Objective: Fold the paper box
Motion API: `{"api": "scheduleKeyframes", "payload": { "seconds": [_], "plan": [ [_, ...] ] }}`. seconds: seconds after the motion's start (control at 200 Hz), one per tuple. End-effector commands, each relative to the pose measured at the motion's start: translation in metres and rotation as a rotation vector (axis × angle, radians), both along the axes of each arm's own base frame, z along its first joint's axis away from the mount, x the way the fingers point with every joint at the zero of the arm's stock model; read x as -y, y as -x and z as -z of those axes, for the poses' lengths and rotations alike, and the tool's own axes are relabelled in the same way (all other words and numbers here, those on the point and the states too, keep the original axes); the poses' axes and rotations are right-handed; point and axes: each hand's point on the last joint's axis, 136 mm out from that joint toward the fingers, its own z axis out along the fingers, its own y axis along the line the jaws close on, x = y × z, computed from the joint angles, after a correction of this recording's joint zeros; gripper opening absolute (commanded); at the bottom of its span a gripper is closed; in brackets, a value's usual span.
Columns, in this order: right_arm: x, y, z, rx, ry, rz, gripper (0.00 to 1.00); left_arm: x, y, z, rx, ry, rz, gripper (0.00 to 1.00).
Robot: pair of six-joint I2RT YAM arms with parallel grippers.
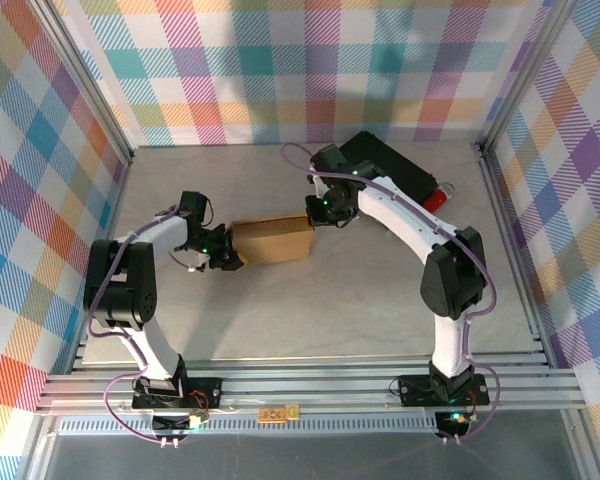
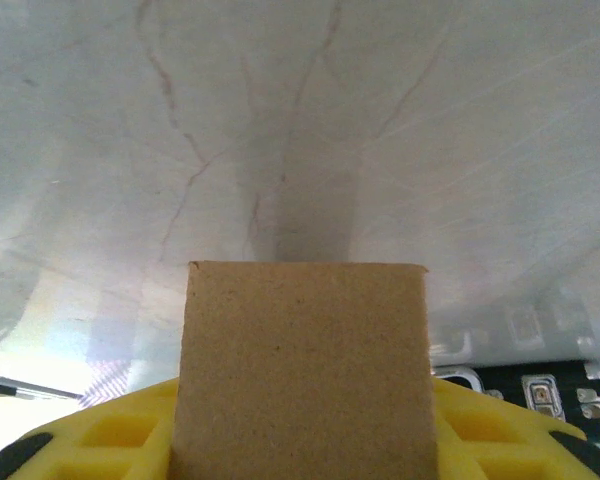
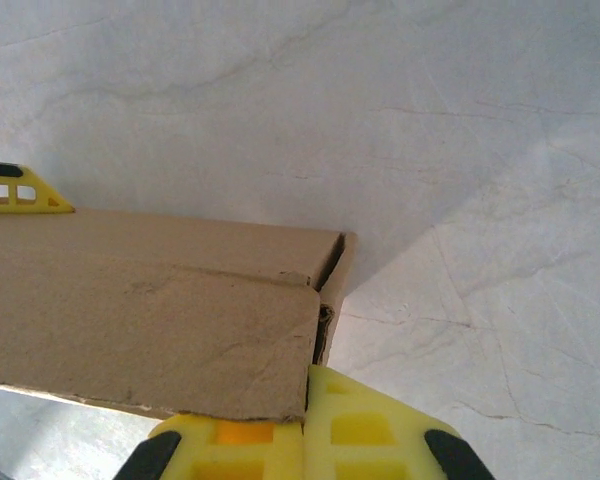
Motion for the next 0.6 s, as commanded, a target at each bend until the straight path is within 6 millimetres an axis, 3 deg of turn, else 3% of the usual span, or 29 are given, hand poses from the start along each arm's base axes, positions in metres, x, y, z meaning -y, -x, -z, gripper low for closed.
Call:
{"api": "scheduleKeyframes", "payload": {
  "seconds": [0.0,0.19,0.38,0.59],
  "plan": [
    [0.0,0.013,0.023,-0.056,0.065,-0.023,0.0,-0.007,-0.017,0.003,0.096,0.002,-0.058,0.58],
    [-0.001,0.007,0.023,-0.047,0.087,-0.016,0.0,-0.017,-0.011,-0.015,0.144,-0.017,0.003,0.85],
    [-0.004,0.001,0.023,-0.039,0.103,-0.013,0.0,-0.03,0.01,-0.024,0.16,-0.056,0.078,0.88],
    [-0.008,-0.006,0.022,-0.035,0.111,-0.014,0.0,-0.062,0.028,-0.038,0.188,-0.196,0.188,0.88]
  ]
}}
